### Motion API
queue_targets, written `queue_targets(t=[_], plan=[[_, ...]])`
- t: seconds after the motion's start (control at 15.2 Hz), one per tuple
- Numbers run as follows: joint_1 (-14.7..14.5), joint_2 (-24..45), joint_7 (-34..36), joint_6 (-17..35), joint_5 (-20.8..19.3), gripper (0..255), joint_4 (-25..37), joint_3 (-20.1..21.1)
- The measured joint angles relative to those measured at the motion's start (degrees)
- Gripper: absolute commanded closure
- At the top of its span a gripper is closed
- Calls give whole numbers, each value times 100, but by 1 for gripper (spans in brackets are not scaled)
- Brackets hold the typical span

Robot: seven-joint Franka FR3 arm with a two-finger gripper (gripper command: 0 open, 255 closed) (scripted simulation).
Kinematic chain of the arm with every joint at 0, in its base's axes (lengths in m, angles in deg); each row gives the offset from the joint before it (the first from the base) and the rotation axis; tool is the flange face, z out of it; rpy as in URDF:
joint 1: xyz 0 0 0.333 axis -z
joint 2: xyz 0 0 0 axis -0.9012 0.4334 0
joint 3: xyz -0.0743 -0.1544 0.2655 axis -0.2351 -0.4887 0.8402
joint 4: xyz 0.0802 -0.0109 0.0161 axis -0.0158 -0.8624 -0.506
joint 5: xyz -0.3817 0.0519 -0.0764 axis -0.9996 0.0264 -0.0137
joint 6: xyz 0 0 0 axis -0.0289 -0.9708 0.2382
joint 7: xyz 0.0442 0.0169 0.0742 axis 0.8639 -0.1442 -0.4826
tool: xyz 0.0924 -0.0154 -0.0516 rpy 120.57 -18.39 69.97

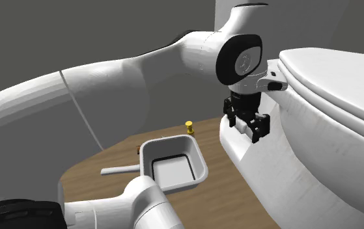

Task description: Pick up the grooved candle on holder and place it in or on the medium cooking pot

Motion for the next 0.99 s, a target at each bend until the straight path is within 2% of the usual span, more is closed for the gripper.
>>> queue_targets(t=[0.2, 0.59, 0.99], plan=[[-45, -38, 148, 154, 71, 0, -158, 133], [-278, -134, 877, 871, 413, 0, -807, 815], [-478, 124, 1676, 1691, 719, 0, -1180, 1616]])
